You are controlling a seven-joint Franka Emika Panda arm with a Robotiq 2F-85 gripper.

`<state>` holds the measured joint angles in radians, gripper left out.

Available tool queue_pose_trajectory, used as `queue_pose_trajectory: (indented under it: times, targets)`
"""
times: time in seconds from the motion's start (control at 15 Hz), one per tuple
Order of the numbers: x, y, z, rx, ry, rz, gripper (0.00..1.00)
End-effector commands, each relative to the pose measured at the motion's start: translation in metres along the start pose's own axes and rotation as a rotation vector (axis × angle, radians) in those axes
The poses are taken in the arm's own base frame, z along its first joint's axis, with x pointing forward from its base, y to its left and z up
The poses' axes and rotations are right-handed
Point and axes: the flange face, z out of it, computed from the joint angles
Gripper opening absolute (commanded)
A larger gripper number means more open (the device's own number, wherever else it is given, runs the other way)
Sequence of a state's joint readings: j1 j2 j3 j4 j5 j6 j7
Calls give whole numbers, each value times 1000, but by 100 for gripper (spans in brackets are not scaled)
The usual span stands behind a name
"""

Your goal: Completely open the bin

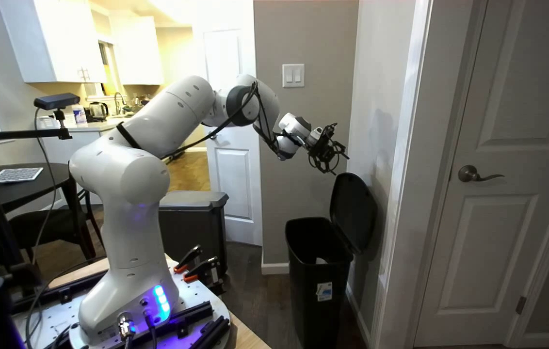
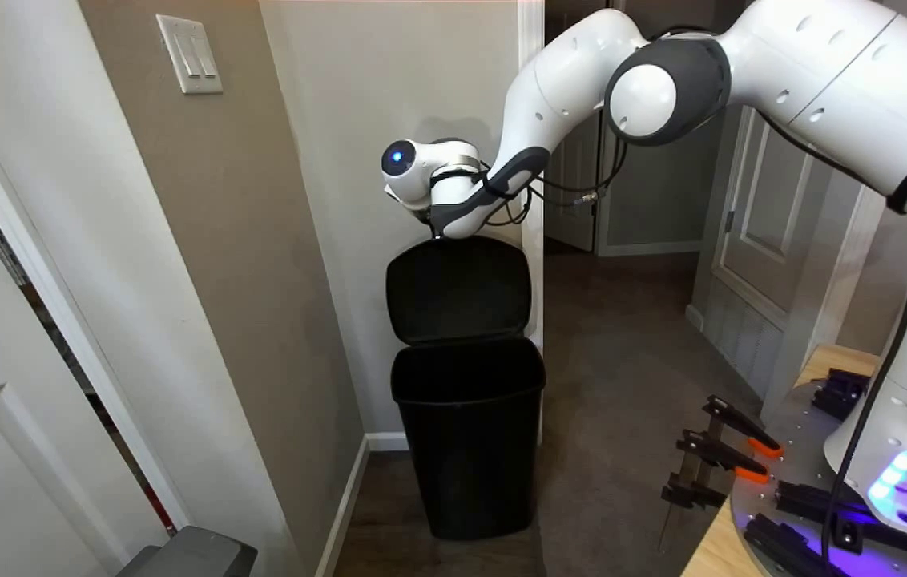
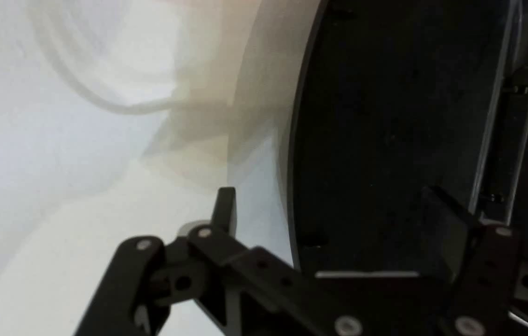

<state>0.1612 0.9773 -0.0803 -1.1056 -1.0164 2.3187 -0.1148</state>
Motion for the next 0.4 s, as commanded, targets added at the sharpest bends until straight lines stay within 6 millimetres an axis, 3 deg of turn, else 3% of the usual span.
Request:
queue_pose_trajectory:
  times: [0.0,0.33]
  targets:
    - [4,-2,-6,12,10,3,100]
    - [6,-6,-18,32,22,0,100]
